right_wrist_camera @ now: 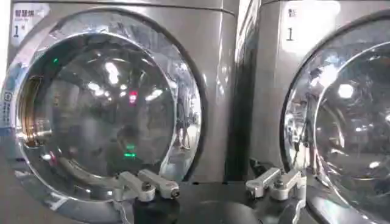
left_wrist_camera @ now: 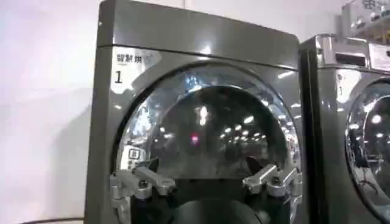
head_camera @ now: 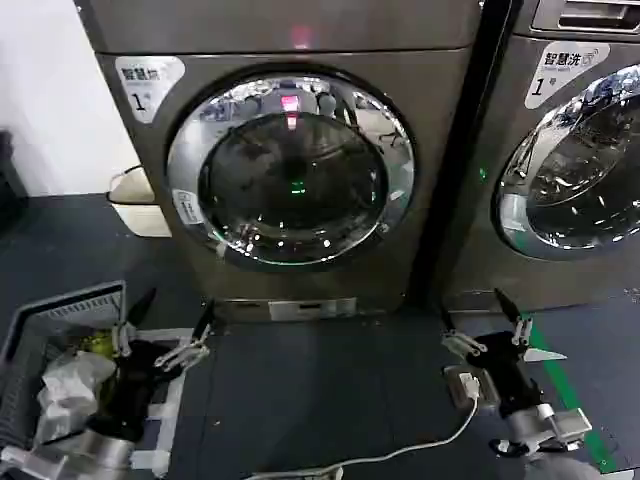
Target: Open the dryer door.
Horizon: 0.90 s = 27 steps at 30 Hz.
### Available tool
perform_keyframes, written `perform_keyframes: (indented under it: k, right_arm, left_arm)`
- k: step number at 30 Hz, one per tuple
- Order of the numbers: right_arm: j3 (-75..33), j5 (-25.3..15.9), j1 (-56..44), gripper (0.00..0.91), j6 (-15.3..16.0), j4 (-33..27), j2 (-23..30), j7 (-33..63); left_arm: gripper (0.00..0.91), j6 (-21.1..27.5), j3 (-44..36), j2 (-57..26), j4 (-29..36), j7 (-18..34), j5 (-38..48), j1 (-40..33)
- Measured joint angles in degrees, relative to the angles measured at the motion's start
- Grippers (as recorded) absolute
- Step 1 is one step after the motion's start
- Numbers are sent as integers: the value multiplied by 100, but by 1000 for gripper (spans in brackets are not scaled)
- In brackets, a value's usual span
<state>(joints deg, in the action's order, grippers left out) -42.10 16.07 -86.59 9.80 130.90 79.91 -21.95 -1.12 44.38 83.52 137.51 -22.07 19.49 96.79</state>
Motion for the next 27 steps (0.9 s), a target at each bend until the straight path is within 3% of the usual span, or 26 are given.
perform_keyframes:
  k: [2,6,12,18,27]
  right_arm:
    - [212,345,385,907,173,-215,-371,-43]
    - [715,879,1238,907,206,-808,-1193,-204]
    - [1800,1141,2762,907,176,-1709,-1891,-364]
    - [3069,981,4195,907,165,-2649,-1888,-412]
    - [4490,701,5573,907,95,-3775,-1338,-325]
  left_arm:
    - [907,-4,-36,-1,7,1,-3,-2]
    - [907,-49,-108,-24,2,9,-61,58]
    - [907,-69,-143,17,-25,12,-154,70]
    - [907,-66,-145,70,-35,-2,-188,129]
    - [907,-66,-206,98,-59,-40,-296,198]
